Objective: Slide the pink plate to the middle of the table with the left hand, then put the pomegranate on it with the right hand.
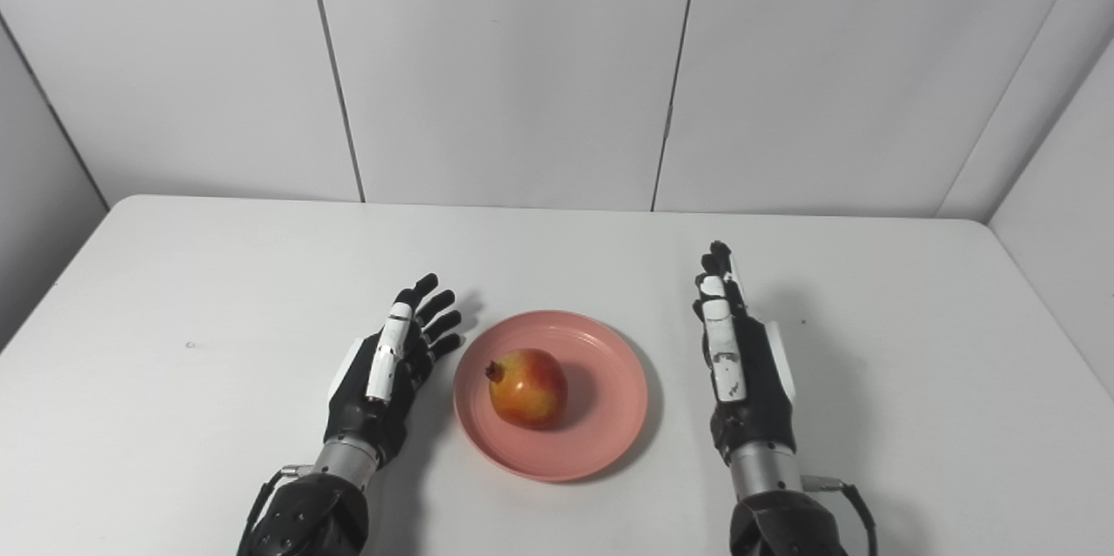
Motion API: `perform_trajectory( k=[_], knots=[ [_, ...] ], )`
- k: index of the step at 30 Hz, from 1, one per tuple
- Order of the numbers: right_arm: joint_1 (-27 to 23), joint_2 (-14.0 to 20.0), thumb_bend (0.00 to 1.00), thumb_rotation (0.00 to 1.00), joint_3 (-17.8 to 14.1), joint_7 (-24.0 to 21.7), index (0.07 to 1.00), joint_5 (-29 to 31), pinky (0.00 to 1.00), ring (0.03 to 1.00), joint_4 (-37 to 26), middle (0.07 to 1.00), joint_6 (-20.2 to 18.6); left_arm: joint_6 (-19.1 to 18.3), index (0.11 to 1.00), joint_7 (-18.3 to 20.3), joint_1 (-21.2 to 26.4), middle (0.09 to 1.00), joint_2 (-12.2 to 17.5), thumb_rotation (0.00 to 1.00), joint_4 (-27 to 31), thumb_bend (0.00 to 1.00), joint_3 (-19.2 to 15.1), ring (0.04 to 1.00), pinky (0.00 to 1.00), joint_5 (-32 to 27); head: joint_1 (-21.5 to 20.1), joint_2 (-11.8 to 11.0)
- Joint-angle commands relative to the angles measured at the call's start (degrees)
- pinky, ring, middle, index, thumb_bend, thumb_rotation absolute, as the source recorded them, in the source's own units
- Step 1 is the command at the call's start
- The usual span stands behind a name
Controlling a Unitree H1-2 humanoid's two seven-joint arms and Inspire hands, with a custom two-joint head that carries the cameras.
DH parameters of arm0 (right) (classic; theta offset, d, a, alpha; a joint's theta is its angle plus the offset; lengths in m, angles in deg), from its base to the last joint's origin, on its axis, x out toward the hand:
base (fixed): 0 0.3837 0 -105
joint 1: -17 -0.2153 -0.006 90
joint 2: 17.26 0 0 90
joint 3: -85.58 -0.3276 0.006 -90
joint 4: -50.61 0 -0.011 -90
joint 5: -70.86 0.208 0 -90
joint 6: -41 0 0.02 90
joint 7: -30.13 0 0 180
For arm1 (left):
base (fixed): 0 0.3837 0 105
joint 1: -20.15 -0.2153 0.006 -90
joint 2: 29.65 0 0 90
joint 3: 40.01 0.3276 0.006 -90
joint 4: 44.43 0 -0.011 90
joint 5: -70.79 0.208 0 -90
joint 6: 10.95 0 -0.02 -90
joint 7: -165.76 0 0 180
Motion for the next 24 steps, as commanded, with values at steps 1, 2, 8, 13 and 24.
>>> perform_trajectory(
  k=[1,2,8,13,24],
  knots=[
    [-0.6,-1.1,0.76,1.0,0.2,1.0,1.0,0.8,1.0,1.0,-1.9,1.0,-0.7,1.7,0.926,0.9,0.6,0.933,0.3,1.0,2.2,0.47,0.4,0.916,0.91,0.0,0.0,-0.2],
    [-0.6,-1.2,0.69,1.0,0.1,1.4,1.0,1.1,1.0,1.0,-1.8,1.0,-0.8,1.6,0.931,0.9,0.6,0.942,0.4,1.0,2.3,0.47,0.4,0.926,0.92,0.1,0.0,-0.2],
    [-0.5,-2.0,0.42,1.0,0.0,3.1,0.984,2.1,1.0,0.993,-1.1,0.992,-0.2,1.4,0.958,1.1,0.4,0.974,1.0,1.0,3.2,0.46,0.7,0.96,0.96,0.2,-0.2,-0.4],
    [-0.7,-1.4,0.3,1.0,0.6,3.5,0.971,1.6,0.99,0.974,-0.7,0.98,0.0,1.0,0.982,1.2,0.4,1.0,1.2,1.0,3.6,0.44,1.1,0.988,1.0,0.2,0.1,-0.4],
    [-1.0,-1.3,0.28,1.0,1.3,3.7,0.971,1.8,0.99,0.977,-1.0,0.981,-0.6,0.4,0.983,0.6,0.6,0.996,1.1,1.0,4.4,0.41,1.0,0.985,1.0,0.1,-0.2,-0.6]
  ],
)
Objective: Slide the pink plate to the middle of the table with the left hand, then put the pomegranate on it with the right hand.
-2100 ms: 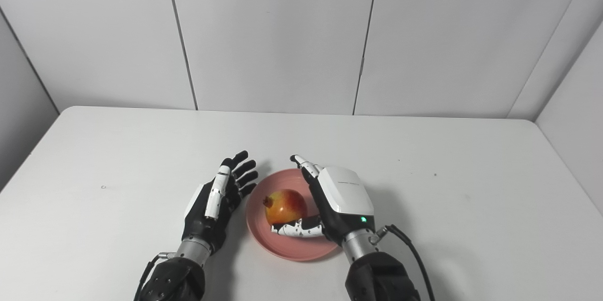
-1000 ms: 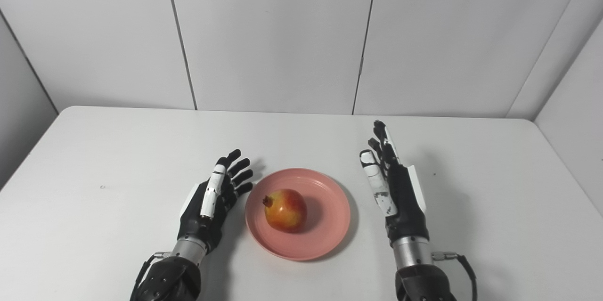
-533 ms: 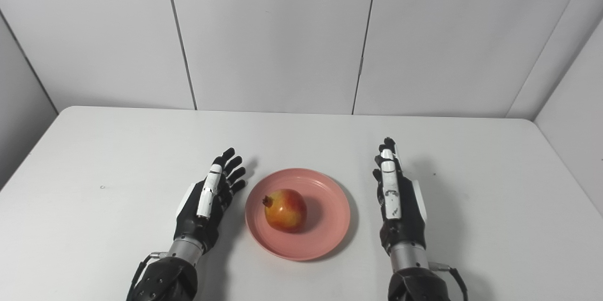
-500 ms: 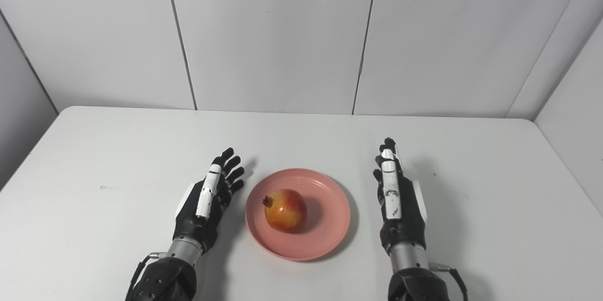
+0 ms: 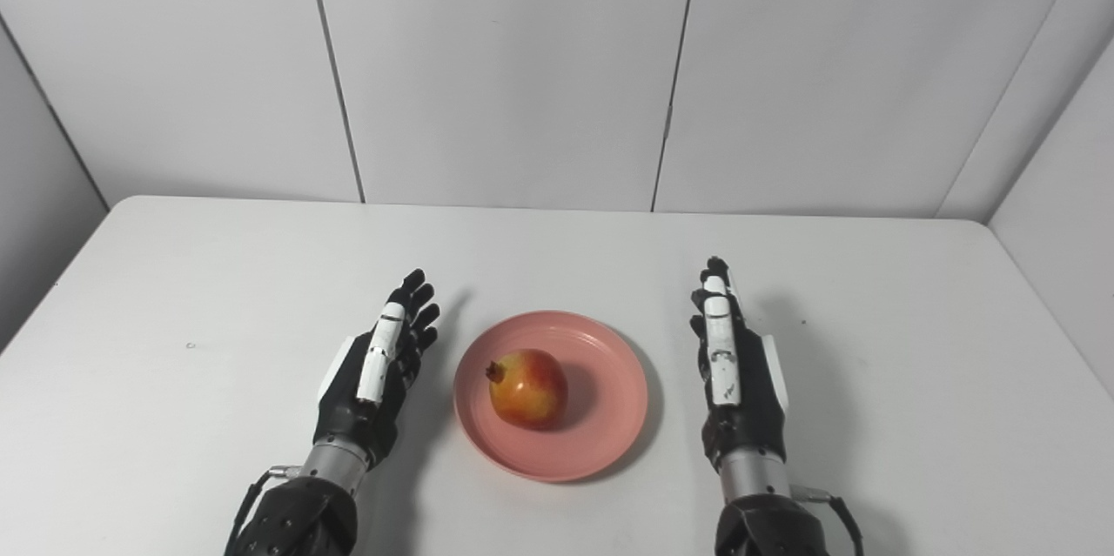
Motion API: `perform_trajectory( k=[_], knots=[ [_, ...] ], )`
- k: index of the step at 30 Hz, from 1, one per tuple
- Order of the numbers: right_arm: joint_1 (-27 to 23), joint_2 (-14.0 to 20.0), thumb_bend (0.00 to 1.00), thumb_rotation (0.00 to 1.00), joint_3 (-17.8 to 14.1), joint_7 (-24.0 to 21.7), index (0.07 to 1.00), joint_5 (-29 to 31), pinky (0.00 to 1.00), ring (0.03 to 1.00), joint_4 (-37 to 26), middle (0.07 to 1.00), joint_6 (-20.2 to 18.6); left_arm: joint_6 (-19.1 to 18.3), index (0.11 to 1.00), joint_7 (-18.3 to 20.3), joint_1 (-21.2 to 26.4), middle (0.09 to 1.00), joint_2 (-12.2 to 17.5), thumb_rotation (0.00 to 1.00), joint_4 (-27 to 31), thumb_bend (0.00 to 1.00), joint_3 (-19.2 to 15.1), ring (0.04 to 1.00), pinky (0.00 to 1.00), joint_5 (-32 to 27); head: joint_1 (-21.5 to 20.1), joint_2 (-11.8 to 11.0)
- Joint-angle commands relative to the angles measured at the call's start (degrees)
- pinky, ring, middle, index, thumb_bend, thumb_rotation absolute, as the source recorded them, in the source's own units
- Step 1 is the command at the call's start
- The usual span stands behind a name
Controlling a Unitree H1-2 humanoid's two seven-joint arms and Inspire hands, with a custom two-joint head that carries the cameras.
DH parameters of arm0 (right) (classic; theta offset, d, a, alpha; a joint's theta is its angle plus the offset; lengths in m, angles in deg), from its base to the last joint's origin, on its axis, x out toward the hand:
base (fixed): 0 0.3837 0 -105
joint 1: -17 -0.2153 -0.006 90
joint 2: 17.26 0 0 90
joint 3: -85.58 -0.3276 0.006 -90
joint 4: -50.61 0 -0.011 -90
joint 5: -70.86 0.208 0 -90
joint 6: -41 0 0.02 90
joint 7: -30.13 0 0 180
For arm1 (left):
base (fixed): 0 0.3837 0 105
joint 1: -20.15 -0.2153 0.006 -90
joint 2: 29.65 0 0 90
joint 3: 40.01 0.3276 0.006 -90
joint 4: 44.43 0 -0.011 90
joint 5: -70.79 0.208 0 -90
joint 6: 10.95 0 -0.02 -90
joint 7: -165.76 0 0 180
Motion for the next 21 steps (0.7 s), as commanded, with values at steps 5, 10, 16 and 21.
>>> perform_trajectory(
  k=[5,10,16,21],
  knots=[
    [-1.3,-0.4,0.28,1.0,0.4,0.5,0.973,0.6,1.0,0.979,-2.0,0.981,0.2,0.6,0.984,0.4,1.3,0.996,-0.4,1.0,2.3,0.42,0.3,0.984,1.0,0.0,0.0,-0.1],
    [-1.1,-0.6,0.29,1.0,0.5,0.6,0.975,1.3,1.0,0.982,-2.4,0.985,-0.1,0.8,0.987,0.3,1.1,0.998,-0.5,1.0,2.3,0.42,0.2,0.985,1.0,-0.1,-0.1,-0.2],
    [-0.5,-0.4,0.3,1.0,0.8,0.5,0.971,1.7,1.0,0.98,-3.0,0.98,-0.3,0.0,0.987,0.2,0.6,0.999,-0.7,1.0,3.1,0.42,0.4,0.987,1.0,-0.1,0.1,0.0],
    [-0.2,-0.2,0.3,1.0,0.9,0.5,0.97,1.8,1.0,0.977,-3.0,0.976,-0.8,-0.3,0.99,0.2,0.4,1.0,-0.7,1.0,3.5,0.43,0.6,0.987,1.0,0.1,0.3,0.1]
  ],
)
